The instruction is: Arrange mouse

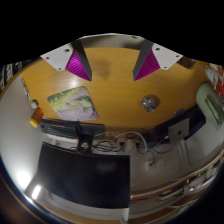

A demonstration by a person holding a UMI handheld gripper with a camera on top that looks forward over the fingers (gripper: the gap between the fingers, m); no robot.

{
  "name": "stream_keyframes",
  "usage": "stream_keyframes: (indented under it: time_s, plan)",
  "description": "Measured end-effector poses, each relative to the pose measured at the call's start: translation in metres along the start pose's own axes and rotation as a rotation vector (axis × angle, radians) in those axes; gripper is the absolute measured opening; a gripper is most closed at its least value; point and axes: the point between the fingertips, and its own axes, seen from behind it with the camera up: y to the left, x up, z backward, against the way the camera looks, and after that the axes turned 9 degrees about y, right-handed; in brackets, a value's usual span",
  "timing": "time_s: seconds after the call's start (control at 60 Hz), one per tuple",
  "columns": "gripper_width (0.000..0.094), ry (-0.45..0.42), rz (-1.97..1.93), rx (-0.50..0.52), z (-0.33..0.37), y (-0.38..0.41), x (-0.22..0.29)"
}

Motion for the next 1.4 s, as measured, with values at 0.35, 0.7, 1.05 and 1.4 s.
stream_keyframes:
  time_s: [0.35, 0.7, 1.05, 1.4]
  plan:
    - [0.0858, -0.03, 0.078, 0.078, -0.033, 0.122, 0.015]
    - [0.0856, -0.053, 0.008, 0.067, -0.118, 0.162, 0.048]
    - [0.0864, -0.06, -0.002, 0.012, -0.189, 0.153, 0.092]
    - [0.0475, -0.04, -0.048, -0.012, -0.209, 0.144, 0.106]
